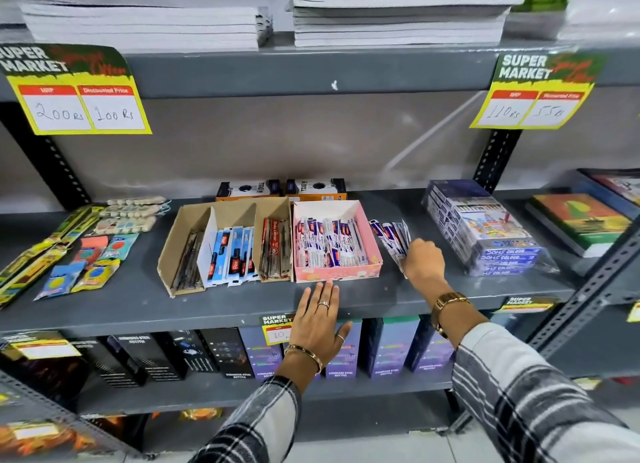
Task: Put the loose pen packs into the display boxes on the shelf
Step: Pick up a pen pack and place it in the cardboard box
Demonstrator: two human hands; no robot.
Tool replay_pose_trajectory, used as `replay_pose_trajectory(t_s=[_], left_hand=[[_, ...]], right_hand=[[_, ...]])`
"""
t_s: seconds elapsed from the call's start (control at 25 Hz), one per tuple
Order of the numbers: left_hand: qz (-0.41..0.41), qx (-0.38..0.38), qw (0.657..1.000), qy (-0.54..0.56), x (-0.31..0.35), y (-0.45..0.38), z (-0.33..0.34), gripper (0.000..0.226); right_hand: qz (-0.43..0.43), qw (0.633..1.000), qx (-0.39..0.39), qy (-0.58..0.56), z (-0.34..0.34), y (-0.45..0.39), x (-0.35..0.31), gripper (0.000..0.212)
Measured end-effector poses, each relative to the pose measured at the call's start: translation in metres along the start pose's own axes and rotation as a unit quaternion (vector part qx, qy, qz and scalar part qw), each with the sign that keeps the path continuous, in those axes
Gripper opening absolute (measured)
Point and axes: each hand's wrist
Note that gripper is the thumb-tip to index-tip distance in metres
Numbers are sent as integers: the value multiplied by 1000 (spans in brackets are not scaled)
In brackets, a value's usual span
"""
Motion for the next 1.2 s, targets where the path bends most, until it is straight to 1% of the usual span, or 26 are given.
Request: replay_pose_trajectory(t_s=[0.08, 0.2, 0.28, 0.32, 0.4, 0.48, 0.52, 0.6, 0.72, 0.92, 1.08, 1.2], left_hand=[[1, 9, 1000, 3, 0, 1, -1, 69], [1, -4, 1000, -4, 0, 1, -2, 70], [-4, -6, 1000, -7, 1, 1, -2, 71], [-6, -9, 1000, -9, 2, 1, -2, 71], [-10, -18, 1000, -13, 2, 1, -1, 71], [-12, -21, 1000, -17, 2, 3, -1, 72], [-10, -23, 1000, -19, 1, 3, -2, 72], [-4, -29, 999, -21, 0, 3, -5, 72], [-2, -36, 999, -20, 0, 4, -9, 72], [-9, -40, 999, -26, -8, 15, -14, 69], [-42, -46, 998, -30, -29, 35, -19, 68], [-79, -52, 995, -34, -51, 51, -23, 68]], right_hand=[[-3, 1000, 10, 4, -1, 2, 1, 25], [9, 999, 41, -25, -4, 4, 4, 23], [16, 994, 79, -75, -6, 5, 8, 19], [25, 988, 96, -118, -6, 5, 8, 19], [55, 965, 108, -231, -7, 5, 7, 22], [78, 933, 96, -338, -12, 6, 3, 23], [83, 917, 89, -379, -15, 7, 1, 24], [82, 898, 83, -425, -23, 10, -6, 26], [63, 882, 84, -459, -31, 17, -15, 29], [36, 883, 58, -465, -35, 29, -34, 22], [-10, 888, 16, -459, -25, 42, -65, 17], [-32, 883, -44, -467, -15, 53, -98, 17]])
Point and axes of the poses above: each hand's wrist, its own y-axis away from the middle knuckle, its own z-axis out of the palm, x = y × z, and after that the axes turned 5 degrees about z, right-handed
